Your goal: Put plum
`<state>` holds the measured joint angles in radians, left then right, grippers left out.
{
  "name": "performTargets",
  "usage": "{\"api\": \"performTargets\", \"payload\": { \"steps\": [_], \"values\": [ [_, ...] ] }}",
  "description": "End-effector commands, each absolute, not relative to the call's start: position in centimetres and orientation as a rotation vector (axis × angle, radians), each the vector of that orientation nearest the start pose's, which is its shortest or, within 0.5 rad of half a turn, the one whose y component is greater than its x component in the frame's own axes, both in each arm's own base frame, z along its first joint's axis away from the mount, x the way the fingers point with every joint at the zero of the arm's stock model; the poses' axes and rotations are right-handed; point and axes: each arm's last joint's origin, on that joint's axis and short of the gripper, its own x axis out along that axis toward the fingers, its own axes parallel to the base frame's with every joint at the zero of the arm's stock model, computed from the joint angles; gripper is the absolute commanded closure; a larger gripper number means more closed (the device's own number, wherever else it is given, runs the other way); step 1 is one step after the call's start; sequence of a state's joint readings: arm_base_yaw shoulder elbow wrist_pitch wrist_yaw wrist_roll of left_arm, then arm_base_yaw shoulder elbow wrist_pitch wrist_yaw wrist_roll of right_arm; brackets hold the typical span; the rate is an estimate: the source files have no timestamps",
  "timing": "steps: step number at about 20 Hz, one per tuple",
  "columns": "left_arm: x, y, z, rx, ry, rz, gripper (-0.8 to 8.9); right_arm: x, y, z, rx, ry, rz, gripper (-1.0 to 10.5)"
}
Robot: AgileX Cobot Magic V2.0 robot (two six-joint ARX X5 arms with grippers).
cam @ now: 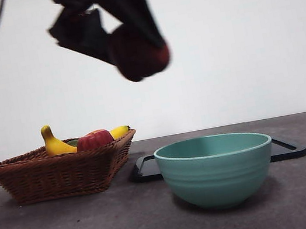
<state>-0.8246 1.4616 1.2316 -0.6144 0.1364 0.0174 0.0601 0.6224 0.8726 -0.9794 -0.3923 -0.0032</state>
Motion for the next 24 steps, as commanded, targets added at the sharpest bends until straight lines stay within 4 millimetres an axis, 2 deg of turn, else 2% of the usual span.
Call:
{"api": "performTargets", "payload": {
  "steps": [1,9,15,19,22,24],
  "values": [
    [20.9,-24.7,28.8,0.325,0.806,-0.944,5.41,9.8,1.7,31.9,0.113,0.703,0.439,5.4],
    [22.1,-28.9,22.3,0.402,0.916,-0.975,5.41,9.8,1.7,31.9,0.113,0.704,0.439,5.4],
    [22.6,-30.0,18.6,0.459,0.998,-0.967,5.40,9.7,1.7,31.8,0.114,0.711,0.439,5.4],
    [22.5,-30.4,18.0,0.467,1.007,-0.973,5.21,9.7,1.7,31.8,0.114,0.712,0.439,5.4],
    [22.3,-30.5,18.1,0.468,1.000,-0.979,4.10,9.7,1.7,31.8,0.114,0.712,0.439,5.4],
    [22.2,-30.6,18.1,0.467,1.005,-0.979,4.07,9.7,1.7,31.8,0.114,0.712,0.439,5.4]
  ]
}}
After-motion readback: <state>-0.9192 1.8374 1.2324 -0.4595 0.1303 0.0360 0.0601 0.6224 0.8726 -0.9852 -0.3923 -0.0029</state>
